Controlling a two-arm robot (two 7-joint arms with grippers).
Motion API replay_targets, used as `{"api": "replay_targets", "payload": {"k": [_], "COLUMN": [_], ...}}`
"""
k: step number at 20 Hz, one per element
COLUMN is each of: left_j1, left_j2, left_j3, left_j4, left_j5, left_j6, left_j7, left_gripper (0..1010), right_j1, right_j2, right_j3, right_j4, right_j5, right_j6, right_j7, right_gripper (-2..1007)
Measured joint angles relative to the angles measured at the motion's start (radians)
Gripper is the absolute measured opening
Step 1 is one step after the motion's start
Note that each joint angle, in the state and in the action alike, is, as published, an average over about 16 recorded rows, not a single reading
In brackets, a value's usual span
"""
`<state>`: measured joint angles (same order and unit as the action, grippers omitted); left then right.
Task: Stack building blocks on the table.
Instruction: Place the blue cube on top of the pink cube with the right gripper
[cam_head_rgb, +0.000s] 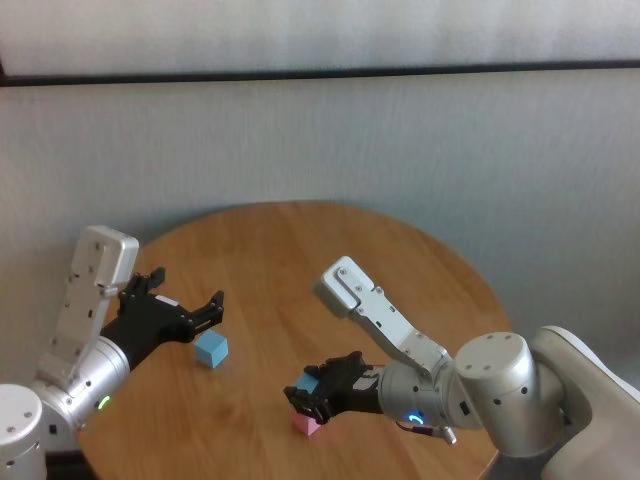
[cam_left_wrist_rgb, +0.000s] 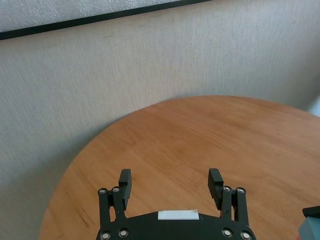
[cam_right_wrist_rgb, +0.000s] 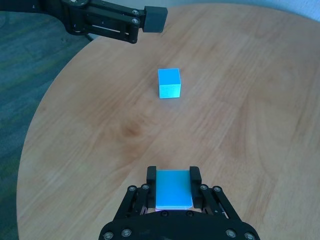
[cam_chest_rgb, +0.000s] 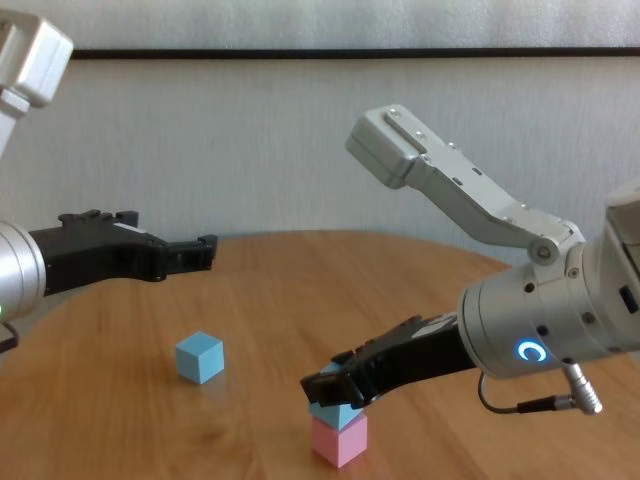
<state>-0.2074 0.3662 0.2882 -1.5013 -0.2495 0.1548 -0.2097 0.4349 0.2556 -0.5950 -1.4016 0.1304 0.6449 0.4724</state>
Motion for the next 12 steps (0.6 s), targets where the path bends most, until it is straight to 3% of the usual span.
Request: {"api": "replay_targets", "payload": {"k": [7, 12], "left_j1": [0.0, 0.0], "left_j2": [0.0, 0.0], "left_j3": [0.0, 0.0], "left_j4": [0.0, 0.0], "left_j5": [0.0, 0.0], "left_j6": [0.0, 0.0], "left_j7": [0.0, 0.0], "left_gripper": [1000, 1000], "right_j1": [0.002, 0.002], "right_j2": [-0.004, -0.004], "right_j3": [0.004, 0.004], "right_j4": [0.005, 0.005], "right_j5": [0.0, 0.0], "right_j6": [-0.001, -0.001], "right_j7": [0.001, 0.0], "right_gripper": [379, 441]}}
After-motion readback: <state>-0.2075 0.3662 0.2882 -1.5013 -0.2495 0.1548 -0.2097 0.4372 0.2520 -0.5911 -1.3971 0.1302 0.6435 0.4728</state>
